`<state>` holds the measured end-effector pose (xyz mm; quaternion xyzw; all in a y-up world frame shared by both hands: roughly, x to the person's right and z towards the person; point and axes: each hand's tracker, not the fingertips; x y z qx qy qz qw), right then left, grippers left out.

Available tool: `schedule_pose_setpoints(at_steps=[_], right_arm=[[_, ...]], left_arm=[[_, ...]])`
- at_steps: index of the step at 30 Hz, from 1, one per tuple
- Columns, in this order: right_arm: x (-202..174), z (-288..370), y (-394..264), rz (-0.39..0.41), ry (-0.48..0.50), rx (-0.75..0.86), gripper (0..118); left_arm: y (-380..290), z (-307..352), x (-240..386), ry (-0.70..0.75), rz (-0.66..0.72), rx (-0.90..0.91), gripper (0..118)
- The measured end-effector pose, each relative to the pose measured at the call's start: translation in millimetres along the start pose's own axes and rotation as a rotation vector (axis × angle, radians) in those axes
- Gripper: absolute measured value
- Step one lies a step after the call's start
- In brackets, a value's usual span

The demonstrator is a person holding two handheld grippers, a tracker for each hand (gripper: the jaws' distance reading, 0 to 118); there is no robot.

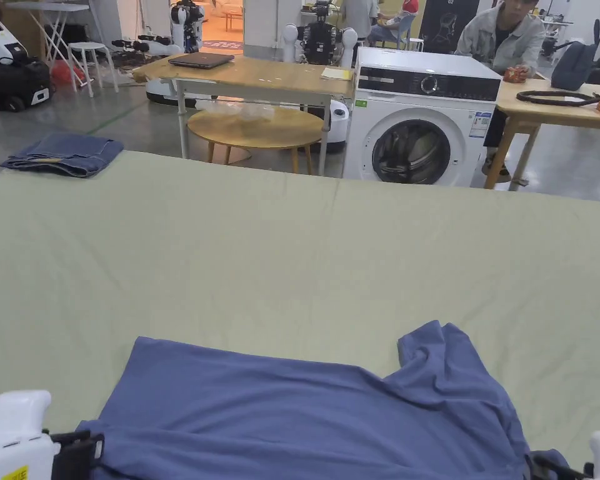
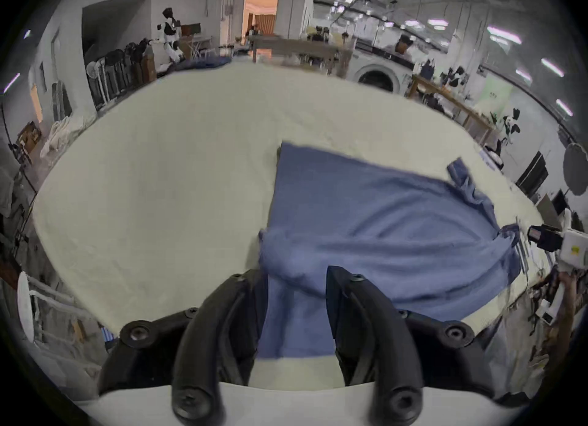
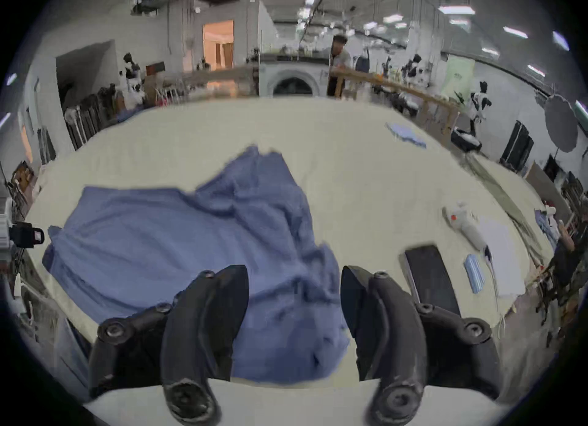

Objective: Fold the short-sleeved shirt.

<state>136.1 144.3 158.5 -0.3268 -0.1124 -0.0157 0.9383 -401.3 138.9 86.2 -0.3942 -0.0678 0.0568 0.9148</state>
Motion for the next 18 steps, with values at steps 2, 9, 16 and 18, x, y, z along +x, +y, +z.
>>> schedule_pose_setpoints(at_steps=[2,9,16,18], right_arm=[[-14.7,-1.0,7.8,-0.007,0.024,0.079,63],[-71.6,-2.2,23.9,-0.002,0.025,0.272,10],[-104.9,-3.4,32.2,0.002,0.072,0.316,0],[-108.1,-5.1,32.8,0.001,0.088,0.314,0]], left_arm=[[7.3,1.3,14.7,-0.006,-0.02,0.061,35],[20.7,3.1,56.8,-0.002,-0.135,0.314,12],[31.2,-0.8,79.2,-0.008,-0.146,0.368,0],[38.3,-20.2,66.5,-0.007,-0.144,0.354,0]])
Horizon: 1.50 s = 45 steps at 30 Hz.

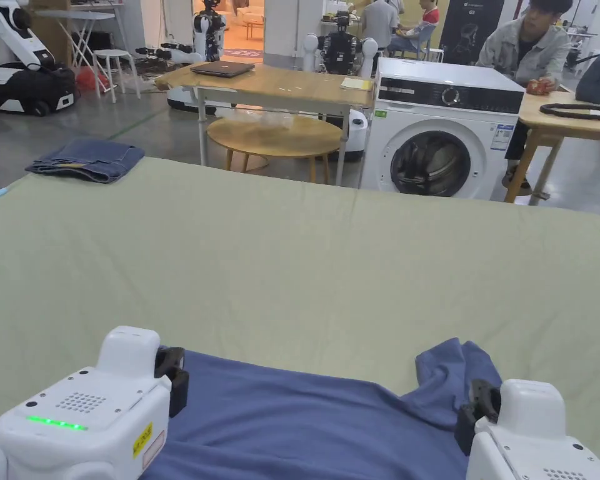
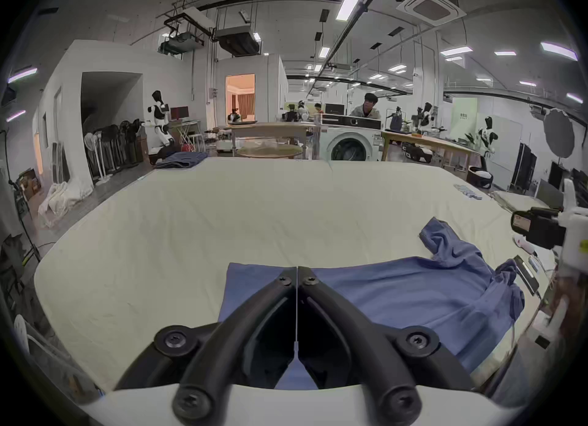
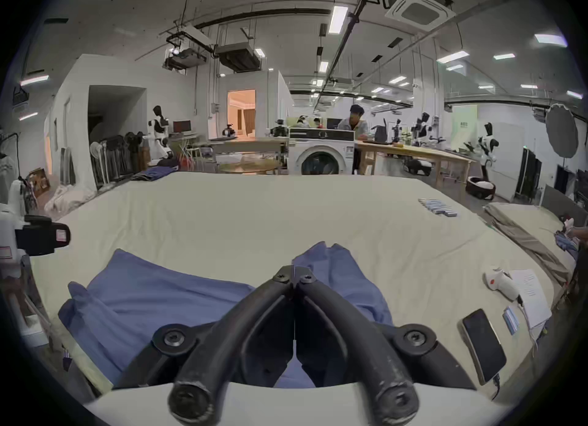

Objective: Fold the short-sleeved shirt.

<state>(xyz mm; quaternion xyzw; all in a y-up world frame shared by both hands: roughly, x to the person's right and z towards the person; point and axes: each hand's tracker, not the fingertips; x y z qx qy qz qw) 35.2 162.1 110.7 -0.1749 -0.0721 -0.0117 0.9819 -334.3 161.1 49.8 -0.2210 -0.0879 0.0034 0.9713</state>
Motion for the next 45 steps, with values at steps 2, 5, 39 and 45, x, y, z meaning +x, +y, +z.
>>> schedule_pose_setpoints(at_steps=[2,5,39,45], right_arm=[[-2.4,-2.8,-0.8,-0.002,0.007,-0.011,0],[1.1,-9.0,-3.2,-0.009,0.012,-0.032,0],[103.2,-91.4,8.6,-0.083,-0.064,-0.363,31],[153.7,-169.4,21.9,-0.105,-0.022,-0.556,59]], left_arm=[[5.9,-16.0,-11.7,-0.01,0.025,-0.048,0],[18.7,-47.2,-33.9,-0.008,0.073,-0.132,0],[44.3,-162.0,-63.2,0.029,0.004,-0.506,0],[49.4,-149.0,-72.9,0.031,0.015,-0.471,0]])
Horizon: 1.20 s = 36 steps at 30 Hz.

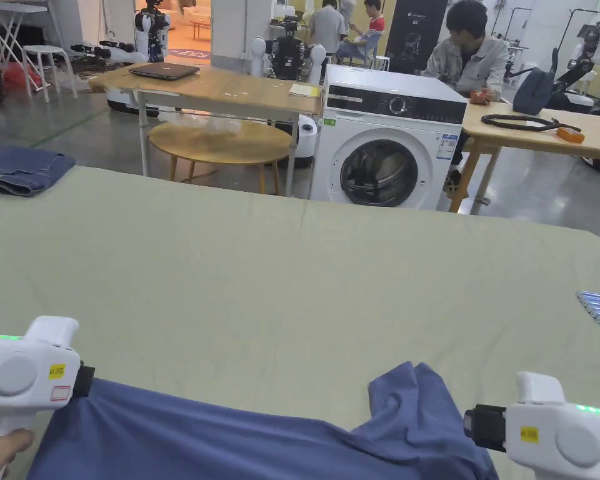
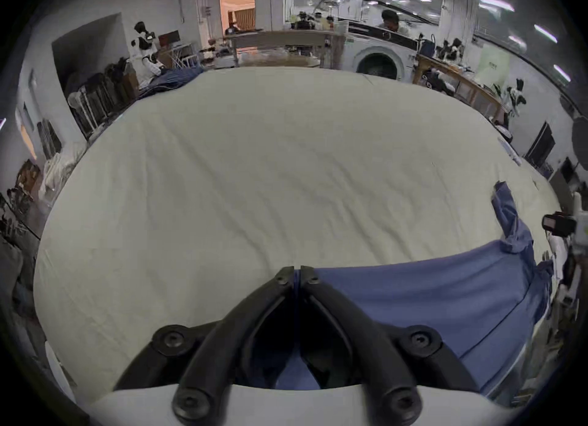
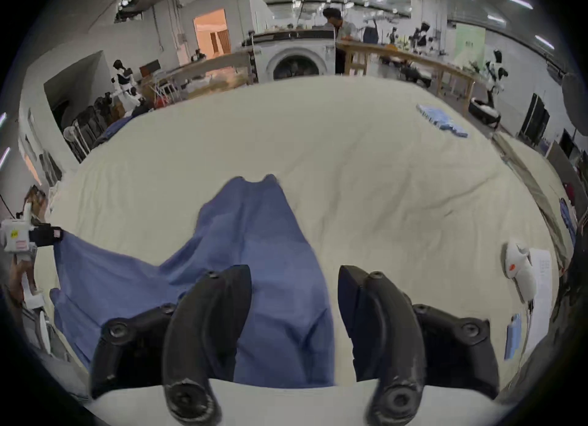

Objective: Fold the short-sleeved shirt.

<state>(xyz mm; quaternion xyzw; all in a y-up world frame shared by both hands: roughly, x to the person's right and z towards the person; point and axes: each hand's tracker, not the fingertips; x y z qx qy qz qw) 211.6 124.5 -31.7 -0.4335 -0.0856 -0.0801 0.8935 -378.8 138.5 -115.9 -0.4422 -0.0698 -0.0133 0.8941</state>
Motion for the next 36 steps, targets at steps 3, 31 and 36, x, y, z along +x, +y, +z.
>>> schedule_pose_setpoints(at_steps=[3,31,36], right_arm=[[6.2,-30.9,14.2,0.02,0.029,-0.075,62],[-6.8,52.2,7.6,0.057,-0.009,0.065,0],[-6.3,104.8,-27.7,0.1,-0.011,0.12,0]], left_arm=[[-3.8,2.3,4.3,0.001,-0.001,0.001,0],[-25.6,58.8,-1.6,-0.085,0.061,0.118,0],[-51.2,92.5,-7.6,-0.115,0.053,0.168,0]])
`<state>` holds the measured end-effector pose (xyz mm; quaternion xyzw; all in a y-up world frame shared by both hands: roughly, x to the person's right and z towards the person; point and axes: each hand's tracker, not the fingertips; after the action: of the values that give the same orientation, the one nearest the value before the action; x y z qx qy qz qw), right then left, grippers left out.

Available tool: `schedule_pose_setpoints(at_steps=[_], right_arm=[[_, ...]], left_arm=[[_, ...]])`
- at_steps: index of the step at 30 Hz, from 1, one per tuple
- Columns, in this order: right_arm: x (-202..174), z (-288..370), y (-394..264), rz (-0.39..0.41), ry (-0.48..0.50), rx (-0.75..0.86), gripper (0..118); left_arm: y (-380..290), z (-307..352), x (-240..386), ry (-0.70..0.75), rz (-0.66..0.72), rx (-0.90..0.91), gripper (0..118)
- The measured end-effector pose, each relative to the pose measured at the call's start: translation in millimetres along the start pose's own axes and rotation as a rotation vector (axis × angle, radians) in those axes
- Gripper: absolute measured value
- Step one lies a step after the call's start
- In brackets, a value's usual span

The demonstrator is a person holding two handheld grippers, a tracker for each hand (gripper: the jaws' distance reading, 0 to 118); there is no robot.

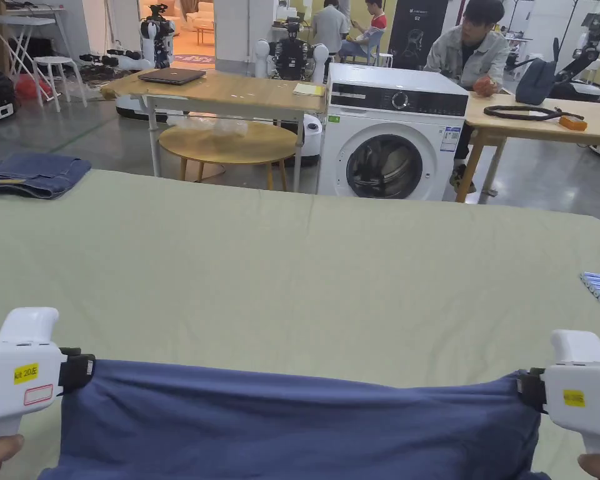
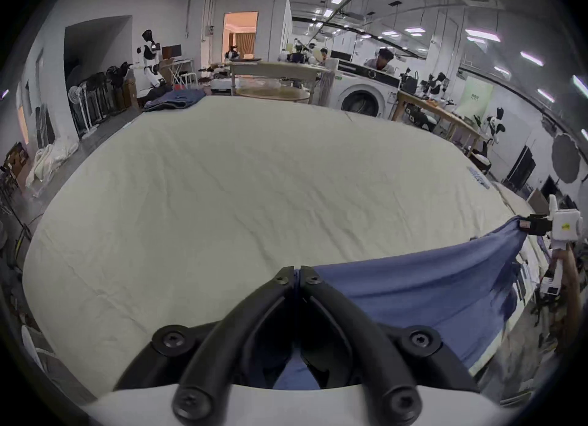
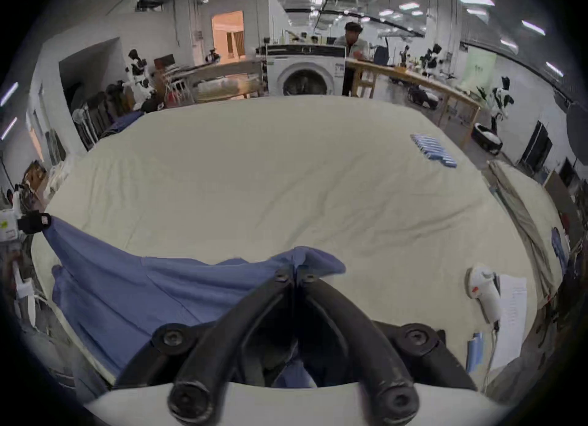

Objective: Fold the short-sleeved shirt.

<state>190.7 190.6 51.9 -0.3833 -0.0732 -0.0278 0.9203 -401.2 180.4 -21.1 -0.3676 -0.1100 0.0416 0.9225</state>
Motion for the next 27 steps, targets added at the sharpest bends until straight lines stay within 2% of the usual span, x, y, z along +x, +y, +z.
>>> schedule_pose_setpoints(at_steps=[6,11,20,21,27], right_arm=[[0.4,45.3,-50.5,0.027,-0.008,0.008,0],[4.5,61.0,-93.0,0.043,-0.025,-0.052,0],[2.4,11.7,-161.4,0.096,-0.074,-0.261,0],[3.8,5.0,-164.0,0.079,-0.077,-0.28,0],[-3.1,-5.0,-168.0,0.099,-0.087,-0.276,1]], left_arm=[[-39.9,39.1,-4.1,-0.028,0.001,0.014,0],[-82.3,55.9,-7.4,-0.028,-0.02,-0.053,0],[-140.2,18.2,-23.1,0.028,-0.065,-0.247,0],[-142.3,13.1,-22.8,0.034,-0.072,-0.257,0],[-144.7,9.3,-8.7,0.069,-0.103,-0.256,0]])
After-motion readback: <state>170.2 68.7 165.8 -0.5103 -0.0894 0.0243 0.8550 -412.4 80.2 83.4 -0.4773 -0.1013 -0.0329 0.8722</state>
